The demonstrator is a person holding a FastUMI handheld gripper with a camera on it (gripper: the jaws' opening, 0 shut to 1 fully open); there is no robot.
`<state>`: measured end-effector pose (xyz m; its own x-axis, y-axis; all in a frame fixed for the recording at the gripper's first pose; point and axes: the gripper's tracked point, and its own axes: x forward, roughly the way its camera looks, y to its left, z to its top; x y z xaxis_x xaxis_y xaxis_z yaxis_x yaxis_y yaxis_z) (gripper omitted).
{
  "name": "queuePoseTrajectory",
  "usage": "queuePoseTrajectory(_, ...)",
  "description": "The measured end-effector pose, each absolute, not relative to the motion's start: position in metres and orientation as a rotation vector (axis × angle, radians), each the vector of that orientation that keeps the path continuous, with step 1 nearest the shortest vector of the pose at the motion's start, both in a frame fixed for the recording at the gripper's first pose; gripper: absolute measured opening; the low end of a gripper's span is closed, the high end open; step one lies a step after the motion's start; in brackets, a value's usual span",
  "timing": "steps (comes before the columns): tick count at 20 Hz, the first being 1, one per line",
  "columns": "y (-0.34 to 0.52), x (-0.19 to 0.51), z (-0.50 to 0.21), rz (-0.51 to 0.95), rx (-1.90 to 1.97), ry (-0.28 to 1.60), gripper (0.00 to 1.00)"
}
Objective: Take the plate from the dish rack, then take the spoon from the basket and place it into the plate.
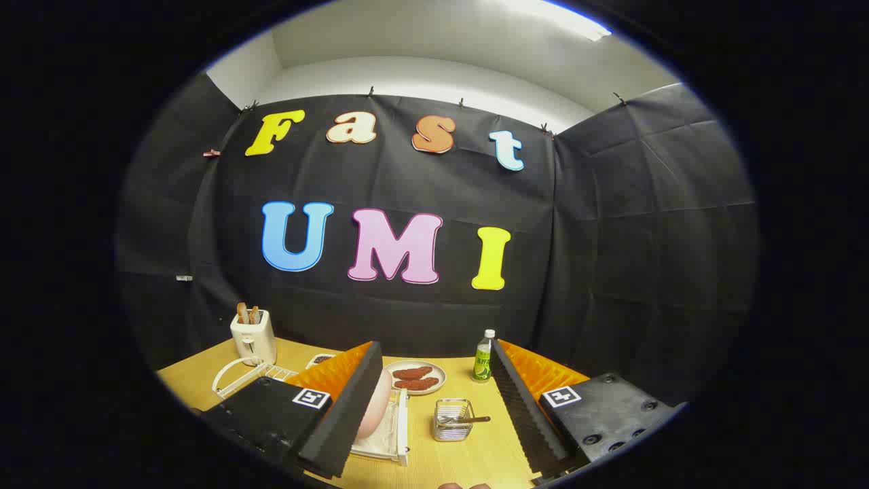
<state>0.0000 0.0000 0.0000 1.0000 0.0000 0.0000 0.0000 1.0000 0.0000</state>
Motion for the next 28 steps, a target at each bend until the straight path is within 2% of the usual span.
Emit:
queuePoseTrajectory(20,0.025,0.003,-0.016,0.037,-0.034,0.110,0.97)
queuePoseTrajectory(28,0.052,0.045,-0.057,0.112,-0.064,0.306,0.98)
